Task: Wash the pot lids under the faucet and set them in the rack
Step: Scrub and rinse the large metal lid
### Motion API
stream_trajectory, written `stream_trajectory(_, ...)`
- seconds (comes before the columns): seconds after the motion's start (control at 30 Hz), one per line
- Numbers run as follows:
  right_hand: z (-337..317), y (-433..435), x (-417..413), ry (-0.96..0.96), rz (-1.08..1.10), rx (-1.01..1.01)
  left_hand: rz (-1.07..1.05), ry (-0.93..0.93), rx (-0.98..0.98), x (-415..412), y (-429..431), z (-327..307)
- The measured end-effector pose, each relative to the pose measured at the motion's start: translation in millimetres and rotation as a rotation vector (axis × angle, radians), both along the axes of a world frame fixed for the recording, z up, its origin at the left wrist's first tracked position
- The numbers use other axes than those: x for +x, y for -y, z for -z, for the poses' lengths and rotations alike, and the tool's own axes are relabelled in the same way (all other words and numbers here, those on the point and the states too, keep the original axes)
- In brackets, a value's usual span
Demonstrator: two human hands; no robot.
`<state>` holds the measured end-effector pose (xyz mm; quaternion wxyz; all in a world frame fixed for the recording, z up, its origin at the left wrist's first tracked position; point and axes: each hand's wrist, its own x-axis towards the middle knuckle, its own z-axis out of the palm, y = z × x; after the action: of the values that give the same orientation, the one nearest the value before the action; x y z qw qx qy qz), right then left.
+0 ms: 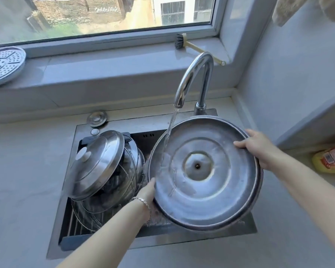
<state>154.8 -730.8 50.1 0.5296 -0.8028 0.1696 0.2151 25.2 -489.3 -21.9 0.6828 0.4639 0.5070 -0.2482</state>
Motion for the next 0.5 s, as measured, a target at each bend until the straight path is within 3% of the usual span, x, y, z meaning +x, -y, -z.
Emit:
stream_trajectory(0.1, 21.7, 7.9, -8.6, -0.148, 0.126, 0.093, -0.116, 0.098, 0.162, 6.9, -17.3, -3.0)
stream_trajectory(0.23, 49.5, -1.5, -34.0, -0.357, 0.196, 0.23, 0.014, 0.289, 0.478, 12.7, -45.7, -29.1)
stream_trajectory(0.37, 72.2, -37.5, -56.4, -0.399, 0.244, 0.39, 0.119, 0.461, 0.787, 21.6, -66.3, -73.1)
stream_trajectory(0.5, 84.0, -73.4, -63.7, -0.373, 0.293, 0.561, 0.159, 0.543, 0.929, 26.4, -81.1, -94.1)
